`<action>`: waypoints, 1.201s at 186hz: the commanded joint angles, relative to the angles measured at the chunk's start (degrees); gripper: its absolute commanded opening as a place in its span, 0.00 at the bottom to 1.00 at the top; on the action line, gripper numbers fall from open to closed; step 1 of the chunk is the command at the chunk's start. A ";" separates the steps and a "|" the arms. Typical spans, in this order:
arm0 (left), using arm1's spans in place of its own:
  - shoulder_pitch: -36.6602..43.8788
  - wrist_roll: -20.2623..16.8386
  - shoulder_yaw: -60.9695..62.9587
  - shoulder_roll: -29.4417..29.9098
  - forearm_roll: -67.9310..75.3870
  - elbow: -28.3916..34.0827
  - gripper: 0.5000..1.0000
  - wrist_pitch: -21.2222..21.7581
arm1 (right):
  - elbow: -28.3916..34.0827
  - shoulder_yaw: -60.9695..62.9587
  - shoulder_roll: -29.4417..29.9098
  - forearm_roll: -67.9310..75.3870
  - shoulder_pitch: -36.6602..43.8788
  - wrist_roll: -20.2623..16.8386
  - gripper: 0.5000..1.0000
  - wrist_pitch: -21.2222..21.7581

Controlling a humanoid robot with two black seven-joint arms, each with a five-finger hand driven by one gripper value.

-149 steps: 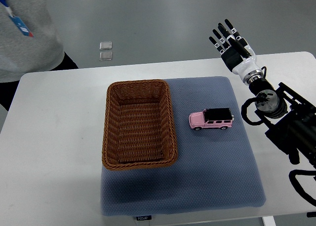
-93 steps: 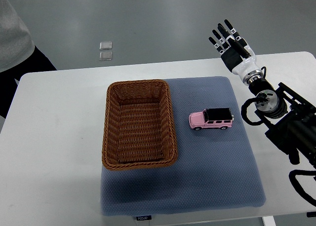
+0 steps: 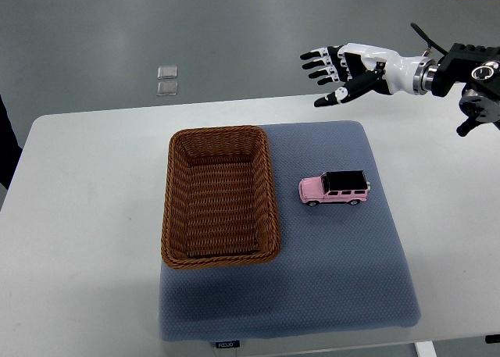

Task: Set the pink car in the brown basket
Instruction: 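Reach the right hand down over the pink toy SUV and grasp it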

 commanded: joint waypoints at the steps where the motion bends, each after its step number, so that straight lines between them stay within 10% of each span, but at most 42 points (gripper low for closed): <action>1: 0.02 0.00 -0.04 0.00 0.01 -0.09 1.00 0.00 | 10.61 -8.32 -5.21 -5.27 1.40 -0.32 0.82 0.43; 121: 0.02 0.00 0.13 0.00 0.01 0.18 1.00 0.00 | 12.46 -12.71 -5.04 -21.27 -7.65 2.14 0.79 -15.13; 224: 0.02 0.00 0.13 0.00 0.01 0.18 1.00 0.00 | 7.89 -12.71 -1.52 -22.06 -11.69 2.41 0.48 -18.29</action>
